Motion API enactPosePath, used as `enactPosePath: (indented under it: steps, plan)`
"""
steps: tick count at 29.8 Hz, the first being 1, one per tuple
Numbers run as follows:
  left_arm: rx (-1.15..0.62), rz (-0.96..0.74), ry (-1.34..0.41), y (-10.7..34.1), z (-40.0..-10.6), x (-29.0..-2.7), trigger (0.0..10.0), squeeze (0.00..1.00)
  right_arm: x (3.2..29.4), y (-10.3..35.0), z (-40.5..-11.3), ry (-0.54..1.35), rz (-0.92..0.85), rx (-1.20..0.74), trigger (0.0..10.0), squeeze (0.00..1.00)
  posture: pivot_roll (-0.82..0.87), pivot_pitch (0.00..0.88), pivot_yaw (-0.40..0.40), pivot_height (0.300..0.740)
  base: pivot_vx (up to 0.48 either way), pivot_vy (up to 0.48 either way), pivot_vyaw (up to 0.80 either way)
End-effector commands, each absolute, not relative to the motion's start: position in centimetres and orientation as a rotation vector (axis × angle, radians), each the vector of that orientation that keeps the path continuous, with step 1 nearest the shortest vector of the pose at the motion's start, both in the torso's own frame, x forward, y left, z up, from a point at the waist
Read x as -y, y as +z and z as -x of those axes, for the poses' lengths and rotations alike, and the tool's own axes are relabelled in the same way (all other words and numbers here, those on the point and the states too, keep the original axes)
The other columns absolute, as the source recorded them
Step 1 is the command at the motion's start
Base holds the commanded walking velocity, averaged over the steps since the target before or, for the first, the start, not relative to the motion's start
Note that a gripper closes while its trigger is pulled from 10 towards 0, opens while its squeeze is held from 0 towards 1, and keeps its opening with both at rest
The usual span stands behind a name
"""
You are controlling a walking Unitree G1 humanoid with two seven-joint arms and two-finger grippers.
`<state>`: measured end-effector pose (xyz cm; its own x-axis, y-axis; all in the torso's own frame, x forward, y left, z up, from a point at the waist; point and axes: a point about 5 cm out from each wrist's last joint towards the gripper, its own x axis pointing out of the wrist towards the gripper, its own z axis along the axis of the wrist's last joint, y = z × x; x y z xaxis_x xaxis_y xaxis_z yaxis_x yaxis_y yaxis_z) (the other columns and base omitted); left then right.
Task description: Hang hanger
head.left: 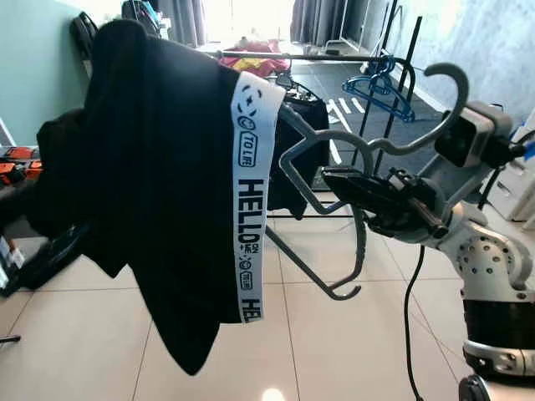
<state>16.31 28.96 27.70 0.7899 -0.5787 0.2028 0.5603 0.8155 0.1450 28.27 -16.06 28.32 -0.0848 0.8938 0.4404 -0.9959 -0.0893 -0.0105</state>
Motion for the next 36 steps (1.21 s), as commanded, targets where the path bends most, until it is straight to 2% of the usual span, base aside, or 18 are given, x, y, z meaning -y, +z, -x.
enactPosePath:
  steps: [1, 3, 4, 7, 8, 14, 18, 22, 24, 26, 27, 29, 32, 36]
  plan:
    - [0.225, -0.174, -0.58, 28.6, -15.9, -30.0, 10.0, 0.0, 15.8, 28.4, -28.1, 1.652, -0.369, 0.357, 10.0, 0.0, -0.01, 0.0, -0.005, 0.74, 0.0, 0.0, 0.0]
    - [0.221, -0.211, -0.55, 28.9, -15.7, -30.5, 10.0, 0.0, 15.8, 28.3, -28.0, 1.656, -0.368, 0.349, 10.0, 0.0, -0.01, 0.0, -0.005, 0.74, 0.0, 0.0, 0.0]
    - [0.277, -0.23, -0.531, 30.5, -15.3, -30.9, 10.0, 0.0, 15.7, 28.0, -27.9, 1.663, -0.364, 0.332, 10.0, 0.0, 0.0, 0.0, -0.006, 0.74, 0.0, 0.0, 0.0]
    - [0.277, -0.23, -0.531, 30.5, -15.3, -30.9, 10.0, 0.0, 15.7, 28.0, -27.9, 1.663, -0.364, 0.332, 10.0, 0.0, 0.0, 0.0, -0.006, 0.74, 0.0, 0.0, 0.0]
    - [0.377, -0.276, -0.534, 33.4, -14.4, -31.1, 10.0, 0.0, 15.7, 27.3, -27.8, 1.668, -0.359, 0.29, 10.0, 0.0, 0.0, 0.0, -0.008, 0.74, 0.0, 0.0, 0.0]
    - [0.341, -0.392, -0.518, 34.9, -14.3, -31.9, 10.0, 0.0, 15.8, 26.1, -27.9, 1.657, -0.347, 0.224, 10.0, 0.0, -0.01, 0.0, -0.008, 0.74, 0.0, 0.0, 0.0]
    - [0.349, -0.399, -0.522, 35.4, -14.8, -32.1, 10.0, 0.0, 15.9, 25.7, -28.0, 1.651, -0.338, 0.201, 10.0, 0.0, -0.02, 0.0, -0.006, 0.74, 0.0, 0.0, 0.0]
    - [0.39, -0.369, -0.635, 36.1, -15.3, -30.4, 10.0, 0.0, 15.8, 25.3, -28.0, 1.654, -0.328, 0.172, 10.0, 0.0, -0.02, 0.0, -0.008, 0.74, 0.0, 0.0, 0.0]
    - [0.455, -0.259, -0.847, 36.7, -16.0, -27.2, 10.0, 0.0, 15.1, 24.6, -27.9, 1.672, -0.309, 0.133, 10.0, 0.0, -0.02, 0.0, -0.002, 0.74, 0.0, 0.0, 0.0]
    - [0.455, -0.259, -0.847, 36.7, -16.0, -27.2, 10.0, 0.0, 15.1, 24.6, -27.9, 1.672, -0.309, 0.133, 10.0, 0.0, -0.02, 0.0, -0.002, 0.74, 0.0, 0.0, 0.0]
    - [0.464, -0.219, -0.925, 36.8, -16.2, -26.1, 10.0, 0.0, 14.8, 24.4, -27.8, 1.68, -0.308, 0.123, 10.0, 0.0, -0.02, 0.0, -0.002, 0.74, 0.0, 0.0, 0.0]
    - [0.441, -0.185, -0.993, 36.7, -16.5, -25.1, 10.0, 0.0, 14.3, 24.0, -27.7, 1.694, -0.3, 0.106, 10.0, 0.0, -0.01, 0.0, 0.001, 0.74, 0.0, 0.0, 0.0]
    - [0.27, -0.169, -1.128, 35.5, -17.8, -23.4, 10.0, 0.0, 13.0, 22.8, -27.7, 1.713, -0.289, 0.068, 10.0, 0.0, 0.0, 0.0, 0.013, 0.74, 0.0, 0.0, 0.0]
    - [0.149, -0.19, -1.151, 34.2, -18.7, -22.8, 10.0, 0.0, 12.6, 22.4, -27.8, 1.718, -0.29, 0.055, 10.0, 0.0, 0.0, 0.0, 0.015, 0.74, 0.0, 0.0, 0.0]
